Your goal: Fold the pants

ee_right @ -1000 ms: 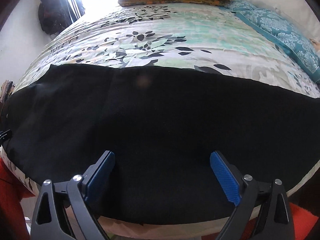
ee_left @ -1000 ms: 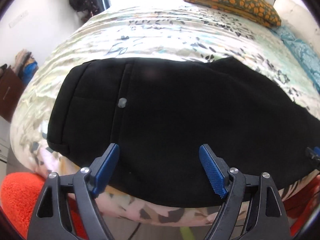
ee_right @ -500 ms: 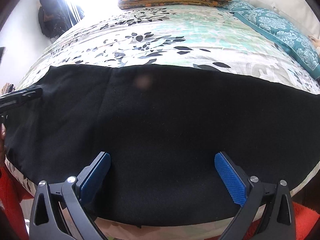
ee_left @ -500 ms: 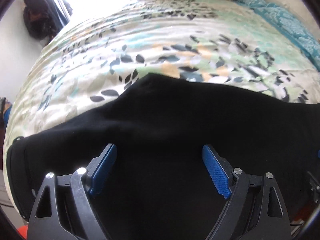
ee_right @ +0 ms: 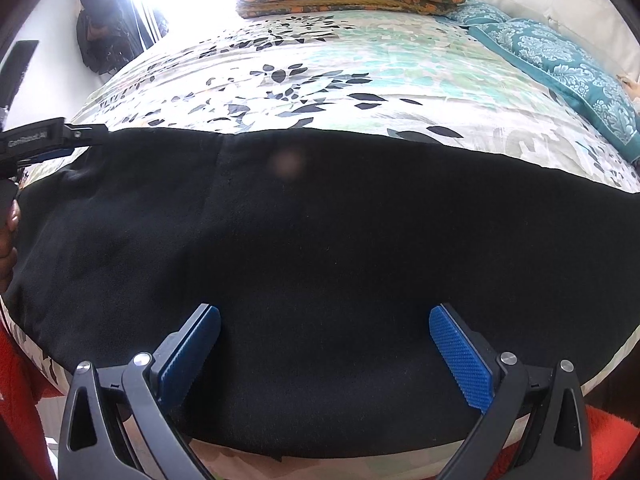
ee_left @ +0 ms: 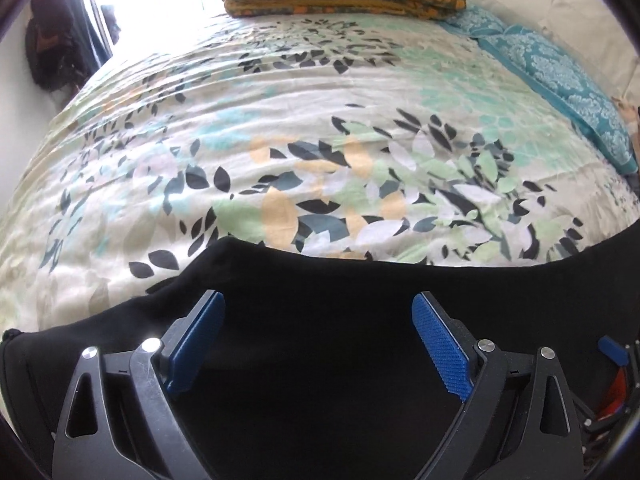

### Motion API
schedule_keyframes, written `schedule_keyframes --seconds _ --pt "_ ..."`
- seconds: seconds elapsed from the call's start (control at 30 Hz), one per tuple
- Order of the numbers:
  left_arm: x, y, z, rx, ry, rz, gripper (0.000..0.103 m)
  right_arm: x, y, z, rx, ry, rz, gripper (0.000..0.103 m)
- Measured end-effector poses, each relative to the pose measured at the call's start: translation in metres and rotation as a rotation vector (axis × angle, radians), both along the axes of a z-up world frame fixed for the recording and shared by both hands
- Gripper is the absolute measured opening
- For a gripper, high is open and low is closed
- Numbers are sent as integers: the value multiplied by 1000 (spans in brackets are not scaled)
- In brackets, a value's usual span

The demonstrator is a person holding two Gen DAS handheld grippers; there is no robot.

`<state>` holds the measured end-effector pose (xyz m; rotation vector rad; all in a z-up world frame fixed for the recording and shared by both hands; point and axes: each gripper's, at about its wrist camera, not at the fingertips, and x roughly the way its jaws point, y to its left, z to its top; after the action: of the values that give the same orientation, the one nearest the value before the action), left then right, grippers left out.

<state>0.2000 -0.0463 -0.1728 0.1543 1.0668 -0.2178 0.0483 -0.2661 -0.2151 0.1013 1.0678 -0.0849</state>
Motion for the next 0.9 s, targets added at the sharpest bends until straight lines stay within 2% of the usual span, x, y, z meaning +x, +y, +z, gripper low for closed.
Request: schedule_keyframes --seconds 0.07,0.13,0.2,0.33,0.5,0.57,0.63,0.7,0.73,0.77,0.83,0.9 --pt "10 5 -20 11 27 26 103 0 0 0 -2 -4 2 103" --pt "13 17 -23 -50 3 69 103 -1 0 -1 -7 -11 3 103" --pt "15 19 -20 -56 3 93 103 -2 1 -1 -16 -15 5 103" --pt "5 18 2 -28 -41 87 101 -1 1 -1 -17 -13 7 103" --pt "-34 40 32 -86 -69 25 102 -1 1 -2 -21 -13 5 103" --pt "-51 47 31 -61 -70 -2 102 -1 1 -2 -21 -14 5 103" --pt "-62 51 18 10 -60 -19 102 -1 1 -2 -22 -14 5 103" --pt "-60 56 -4 96 -23 6 102 -1 1 -2 -24 -15 2 103" --pt "-57 63 -12 101 -8 33 103 -1 1 -2 -26 -16 0 103" --pt "-56 71 -14 57 -10 59 103 -1 1 -1 -28 -18 -2 103" --pt "-56 80 -6 35 -18 125 102 -2 2 -2 -32 -21 -5 103" --pt "-60 88 7 -14 -24 138 102 -2 2 -2 -34 -25 -6 103"
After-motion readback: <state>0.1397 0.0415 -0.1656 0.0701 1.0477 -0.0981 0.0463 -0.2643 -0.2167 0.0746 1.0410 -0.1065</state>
